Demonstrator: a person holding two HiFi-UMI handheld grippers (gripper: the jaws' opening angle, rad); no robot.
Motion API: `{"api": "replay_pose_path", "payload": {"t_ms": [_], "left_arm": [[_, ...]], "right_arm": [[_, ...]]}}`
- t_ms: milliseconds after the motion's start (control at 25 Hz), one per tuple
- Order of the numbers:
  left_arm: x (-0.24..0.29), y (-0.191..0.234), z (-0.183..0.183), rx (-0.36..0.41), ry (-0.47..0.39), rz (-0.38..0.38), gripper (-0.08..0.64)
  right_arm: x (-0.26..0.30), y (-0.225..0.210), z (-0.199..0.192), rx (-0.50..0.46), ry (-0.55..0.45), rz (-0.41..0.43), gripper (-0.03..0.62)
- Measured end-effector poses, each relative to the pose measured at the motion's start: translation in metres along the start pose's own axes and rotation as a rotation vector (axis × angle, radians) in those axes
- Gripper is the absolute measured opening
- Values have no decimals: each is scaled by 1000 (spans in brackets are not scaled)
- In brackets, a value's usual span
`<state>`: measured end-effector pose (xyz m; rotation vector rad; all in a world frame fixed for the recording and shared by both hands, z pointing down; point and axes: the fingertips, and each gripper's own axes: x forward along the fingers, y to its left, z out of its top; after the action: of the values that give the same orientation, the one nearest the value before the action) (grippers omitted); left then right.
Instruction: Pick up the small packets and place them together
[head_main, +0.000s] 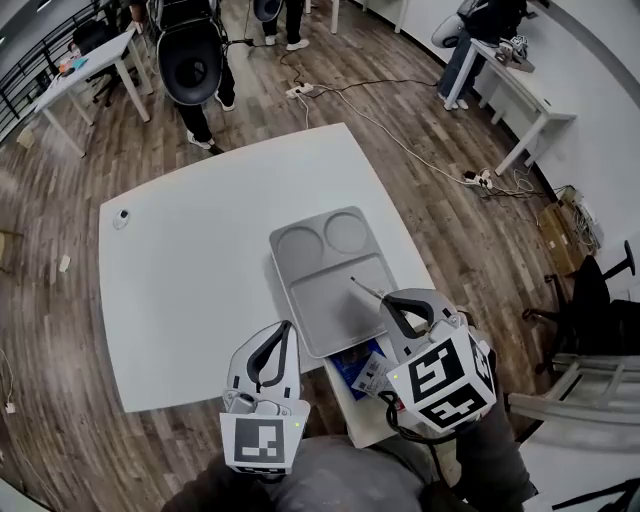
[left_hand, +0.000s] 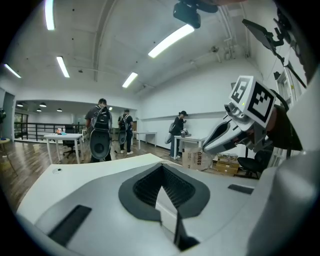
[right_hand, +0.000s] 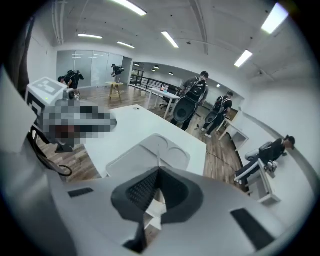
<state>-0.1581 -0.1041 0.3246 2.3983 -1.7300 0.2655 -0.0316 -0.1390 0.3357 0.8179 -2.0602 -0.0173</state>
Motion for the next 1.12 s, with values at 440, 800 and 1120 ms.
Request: {"api": "replay_pose_path", "payload": {"t_ms": [440, 800, 1120], "left_arm": [[-18, 33, -21, -43, 74, 123, -5], [-39, 37, -20, -52, 50, 172, -5], [-55, 38, -10, -43, 19, 179, -5]], "right_arm": [[62, 48, 1, -47, 31, 104, 12], [70, 76, -1, -9, -10, 232, 67], [40, 78, 24, 24, -138, 256, 146]]}}
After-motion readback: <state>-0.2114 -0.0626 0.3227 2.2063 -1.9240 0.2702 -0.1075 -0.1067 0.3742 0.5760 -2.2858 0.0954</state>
